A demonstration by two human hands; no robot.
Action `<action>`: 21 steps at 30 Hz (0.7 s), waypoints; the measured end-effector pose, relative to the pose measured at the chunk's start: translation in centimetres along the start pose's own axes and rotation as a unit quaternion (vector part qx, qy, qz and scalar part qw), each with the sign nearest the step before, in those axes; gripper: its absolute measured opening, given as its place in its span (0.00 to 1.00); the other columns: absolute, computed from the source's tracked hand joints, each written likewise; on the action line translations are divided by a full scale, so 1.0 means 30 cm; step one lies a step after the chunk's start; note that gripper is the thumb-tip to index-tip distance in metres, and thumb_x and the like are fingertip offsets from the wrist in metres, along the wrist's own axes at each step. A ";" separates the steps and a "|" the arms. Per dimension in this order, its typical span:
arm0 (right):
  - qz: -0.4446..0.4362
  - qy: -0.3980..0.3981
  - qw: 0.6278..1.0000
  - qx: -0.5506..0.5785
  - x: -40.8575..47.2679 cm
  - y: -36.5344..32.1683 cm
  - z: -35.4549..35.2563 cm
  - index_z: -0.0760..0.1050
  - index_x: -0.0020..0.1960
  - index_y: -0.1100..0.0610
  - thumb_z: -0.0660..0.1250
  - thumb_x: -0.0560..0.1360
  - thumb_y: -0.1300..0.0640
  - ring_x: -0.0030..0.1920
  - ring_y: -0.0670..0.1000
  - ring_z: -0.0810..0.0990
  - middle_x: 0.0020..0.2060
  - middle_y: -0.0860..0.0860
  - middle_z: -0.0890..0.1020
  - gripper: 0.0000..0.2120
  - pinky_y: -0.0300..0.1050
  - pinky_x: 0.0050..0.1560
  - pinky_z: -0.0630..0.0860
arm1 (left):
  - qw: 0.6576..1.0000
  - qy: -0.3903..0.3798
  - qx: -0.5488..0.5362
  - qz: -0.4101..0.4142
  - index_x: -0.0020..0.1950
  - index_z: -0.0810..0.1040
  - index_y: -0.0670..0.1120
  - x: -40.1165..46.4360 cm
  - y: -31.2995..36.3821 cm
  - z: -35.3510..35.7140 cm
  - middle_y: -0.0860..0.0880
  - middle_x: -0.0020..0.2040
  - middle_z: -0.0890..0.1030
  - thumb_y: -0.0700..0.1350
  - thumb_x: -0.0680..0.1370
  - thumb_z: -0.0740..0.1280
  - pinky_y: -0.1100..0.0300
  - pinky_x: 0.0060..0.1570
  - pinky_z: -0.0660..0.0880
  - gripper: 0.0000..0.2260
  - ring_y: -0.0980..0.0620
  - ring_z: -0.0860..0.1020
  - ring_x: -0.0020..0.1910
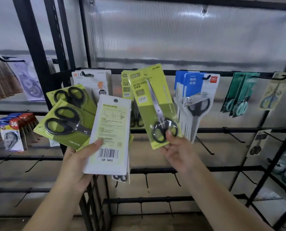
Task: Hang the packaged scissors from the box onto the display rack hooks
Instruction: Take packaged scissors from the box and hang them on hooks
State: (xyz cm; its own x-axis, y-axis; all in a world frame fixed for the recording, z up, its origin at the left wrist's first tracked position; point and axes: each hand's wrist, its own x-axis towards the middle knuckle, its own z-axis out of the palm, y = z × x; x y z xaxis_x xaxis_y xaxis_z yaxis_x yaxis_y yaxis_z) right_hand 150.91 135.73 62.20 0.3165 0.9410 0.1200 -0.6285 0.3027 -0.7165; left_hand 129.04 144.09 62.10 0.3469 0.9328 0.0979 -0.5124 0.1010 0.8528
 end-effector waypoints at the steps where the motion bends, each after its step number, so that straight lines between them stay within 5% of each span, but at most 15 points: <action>1: 0.001 0.016 1.000 0.000 0.008 0.005 0.031 0.77 0.53 0.62 0.70 0.64 0.64 0.42 0.52 0.85 0.43 0.56 0.85 0.17 0.47 0.41 0.82 | 1.000 0.000 0.004 -0.003 0.59 0.78 0.42 -0.003 -0.003 -0.004 0.42 0.55 0.82 0.34 0.68 0.66 0.49 0.41 0.81 0.20 0.43 0.83 0.49; 11: 0.011 0.114 0.992 0.056 0.077 0.101 0.136 0.74 0.60 0.64 0.69 0.70 0.66 0.45 0.54 0.84 0.51 0.60 0.83 0.19 0.48 0.39 0.82 | 0.999 0.000 0.022 -0.032 0.56 0.79 0.42 -0.035 -0.013 -0.032 0.40 0.53 0.83 0.34 0.67 0.66 0.52 0.28 0.79 0.17 0.43 0.84 0.40; 14: 0.009 0.172 0.982 0.071 0.120 0.105 0.155 0.73 0.62 0.65 0.68 0.73 0.67 0.49 0.56 0.83 0.53 0.61 0.82 0.18 0.50 0.44 0.82 | 0.999 0.010 0.016 -0.030 0.49 0.81 0.45 -0.034 -0.017 -0.034 0.42 0.50 0.84 0.33 0.67 0.66 0.50 0.34 0.81 0.14 0.44 0.84 0.41; 17: 0.065 0.192 0.978 0.049 0.122 0.106 0.149 0.76 0.51 0.63 0.66 0.76 0.61 0.57 0.59 0.80 0.41 0.57 0.83 0.06 0.51 0.54 0.77 | 0.999 0.014 0.013 -0.028 0.50 0.80 0.44 -0.034 -0.020 -0.044 0.43 0.48 0.85 0.33 0.67 0.66 0.52 0.33 0.81 0.14 0.45 0.84 0.40; 19: 0.099 0.186 0.977 -0.015 0.104 0.115 0.135 0.75 0.44 0.61 0.64 0.78 0.57 0.63 0.62 0.74 0.35 0.54 0.84 0.07 0.51 0.61 0.71 | 0.999 0.014 0.012 -0.031 0.52 0.80 0.43 -0.040 -0.021 -0.056 0.43 0.48 0.85 0.33 0.67 0.66 0.52 0.33 0.81 0.15 0.45 0.84 0.41; 21: 0.126 0.177 0.974 -0.065 0.086 0.134 0.110 0.74 0.47 0.61 0.65 0.77 0.58 0.58 0.62 0.77 0.41 0.54 0.84 0.06 0.52 0.66 0.68 | 0.999 0.014 0.012 -0.030 0.51 0.80 0.43 -0.046 -0.026 -0.069 0.43 0.48 0.84 0.33 0.67 0.66 0.52 0.34 0.81 0.15 0.44 0.84 0.41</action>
State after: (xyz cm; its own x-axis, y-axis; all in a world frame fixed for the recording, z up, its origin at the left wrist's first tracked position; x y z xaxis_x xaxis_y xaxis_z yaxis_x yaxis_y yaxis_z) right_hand 146.86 139.88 61.89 0.4034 0.8648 -0.2989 -0.6300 0.0256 -0.7762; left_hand 127.33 143.43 60.23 0.3537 0.9348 0.0312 -0.4728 0.1499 0.8683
